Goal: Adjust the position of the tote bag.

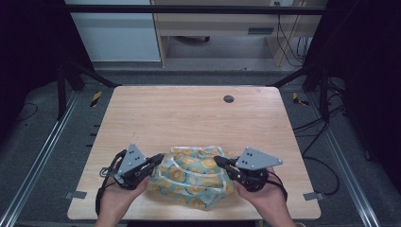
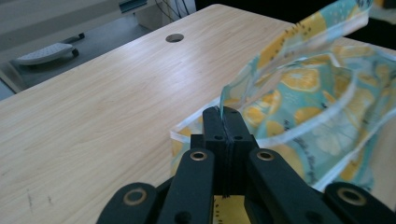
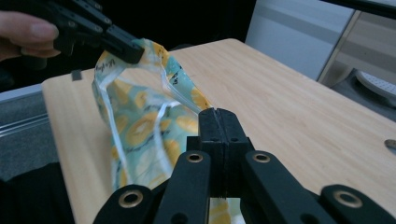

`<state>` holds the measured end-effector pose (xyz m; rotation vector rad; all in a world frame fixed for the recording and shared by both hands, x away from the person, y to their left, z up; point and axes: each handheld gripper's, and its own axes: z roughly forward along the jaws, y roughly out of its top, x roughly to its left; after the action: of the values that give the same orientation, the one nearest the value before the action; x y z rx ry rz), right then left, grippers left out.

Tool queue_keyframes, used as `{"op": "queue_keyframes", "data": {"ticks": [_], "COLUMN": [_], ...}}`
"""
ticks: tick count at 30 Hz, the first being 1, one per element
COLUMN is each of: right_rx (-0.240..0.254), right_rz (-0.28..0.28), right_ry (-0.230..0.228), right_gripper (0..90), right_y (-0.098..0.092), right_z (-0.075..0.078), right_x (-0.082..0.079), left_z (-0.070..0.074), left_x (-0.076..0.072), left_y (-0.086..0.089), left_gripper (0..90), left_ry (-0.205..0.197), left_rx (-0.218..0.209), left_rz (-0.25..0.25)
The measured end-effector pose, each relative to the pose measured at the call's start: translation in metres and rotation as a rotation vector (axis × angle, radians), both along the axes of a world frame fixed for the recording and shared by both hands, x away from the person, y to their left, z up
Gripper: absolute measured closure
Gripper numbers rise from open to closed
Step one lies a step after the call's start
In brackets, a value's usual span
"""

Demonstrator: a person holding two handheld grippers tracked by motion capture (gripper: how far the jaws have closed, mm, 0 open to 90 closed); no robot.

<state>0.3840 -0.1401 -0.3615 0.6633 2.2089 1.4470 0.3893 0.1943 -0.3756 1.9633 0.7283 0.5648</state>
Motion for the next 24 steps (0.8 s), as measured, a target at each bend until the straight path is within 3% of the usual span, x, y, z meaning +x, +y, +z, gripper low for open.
{"op": "queue_keyframes", "data": {"ticks": [6, 7, 8, 10, 15, 21, 24], "right_rx": [-0.025, -0.037, -0.037, -0.060, -0.063, -0.126, -0.146], "right_rz": [0.034, 0.041, 0.041, 0.040, 0.030, 0.053, 0.057], "right_ry": [0.029, 0.045, 0.045, 0.067, 0.101, 0.129, 0.148], "right_gripper": [90.0, 90.0, 90.0, 90.0, 90.0, 90.0, 90.0], "right_y": [-0.004, -0.006, -0.006, -0.007, -0.009, -0.011, -0.011], "right_z": [-0.019, -0.028, -0.028, -0.043, -0.063, -0.081, -0.086], "right_x": [-0.017, -0.022, -0.022, -0.024, -0.023, -0.025, -0.024], "left_z": [-0.016, -0.027, -0.027, -0.043, -0.055, -0.074, -0.084], "left_x": [-0.020, -0.023, -0.023, -0.022, -0.020, -0.025, -0.025], "left_y": [0.006, 0.006, 0.006, 0.004, 0.002, -0.003, -0.010], "left_gripper": [90.0, 89.9, 89.9, 90.0, 90.0, 89.9, 89.8], "left_ry": [0.008, 0.026, 0.026, 0.070, 0.124, 0.163, 0.204], "left_rx": [-0.006, -0.003, -0.003, 0.023, 0.035, 0.138, 0.193], "left_rz": [-0.051, -0.080, -0.080, -0.104, -0.136, -0.199, -0.206]}}
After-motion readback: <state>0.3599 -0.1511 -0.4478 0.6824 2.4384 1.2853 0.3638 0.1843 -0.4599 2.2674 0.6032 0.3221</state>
